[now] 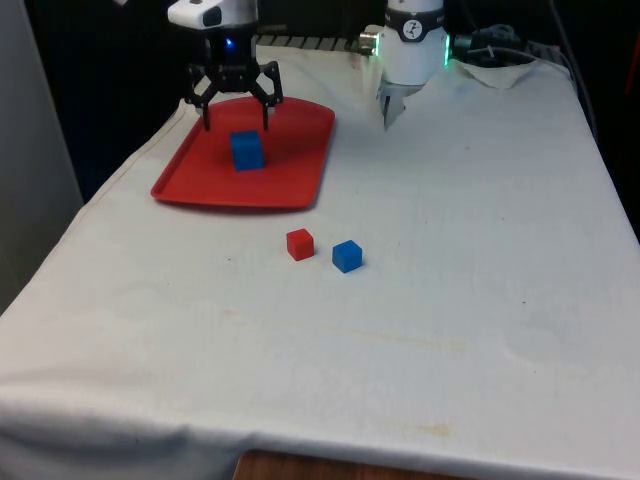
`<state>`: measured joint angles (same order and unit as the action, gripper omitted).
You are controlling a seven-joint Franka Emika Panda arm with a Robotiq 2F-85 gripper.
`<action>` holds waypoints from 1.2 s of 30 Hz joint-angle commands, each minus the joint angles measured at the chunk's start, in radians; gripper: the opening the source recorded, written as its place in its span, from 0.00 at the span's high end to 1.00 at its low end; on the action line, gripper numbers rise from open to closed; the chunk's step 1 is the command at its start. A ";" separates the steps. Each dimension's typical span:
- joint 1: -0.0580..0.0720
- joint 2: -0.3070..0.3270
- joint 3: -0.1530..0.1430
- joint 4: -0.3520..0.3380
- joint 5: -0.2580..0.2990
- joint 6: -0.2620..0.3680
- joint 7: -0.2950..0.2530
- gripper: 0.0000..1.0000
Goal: Pick up the largest block and place it onto the tray.
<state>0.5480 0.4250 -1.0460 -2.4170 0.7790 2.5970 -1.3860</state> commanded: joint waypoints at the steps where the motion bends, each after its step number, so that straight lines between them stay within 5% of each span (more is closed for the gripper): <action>1: 0.020 0.006 -0.022 0.001 -0.028 -0.006 0.026 0.00; 4: 0.030 0.005 -0.025 0.008 -0.048 -0.006 0.049 0.00; 5: 0.011 -0.001 -0.003 0.009 -0.026 0.000 0.029 0.00; 6: 0.033 0.005 -0.026 0.010 -0.053 -0.006 0.055 0.00; 11: 0.047 0.003 -0.029 0.020 -0.083 -0.007 0.091 0.00; 12: 0.027 -0.003 -0.005 0.021 -0.062 0.000 0.072 0.00; 13: 0.050 0.002 -0.029 0.022 -0.090 -0.007 0.099 0.00; 18: 0.064 -0.002 -0.030 0.034 -0.126 -0.009 0.142 0.00; 19: 0.044 -0.008 -0.005 0.034 -0.107 0.000 0.125 0.00; 20: 0.067 -0.003 -0.030 0.036 -0.133 -0.009 0.150 0.00; 26: 0.083 -0.006 -0.030 0.050 -0.175 -0.012 0.198 0.00; 27: 0.061 -0.010 -0.005 0.048 -0.150 0.000 0.175 0.00; 28: 0.086 -0.006 -0.030 0.052 -0.181 -0.012 0.206 0.00; 34: 0.101 -0.009 -0.029 0.067 -0.225 -0.015 0.256 0.00; 35: 0.079 -0.014 -0.004 0.064 -0.202 -0.001 0.235 0.00; 36: 0.103 -0.009 -0.029 0.070 -0.232 -0.016 0.264 0.00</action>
<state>0.6320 0.4080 -1.0500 -2.3490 0.5620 2.5960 -1.1350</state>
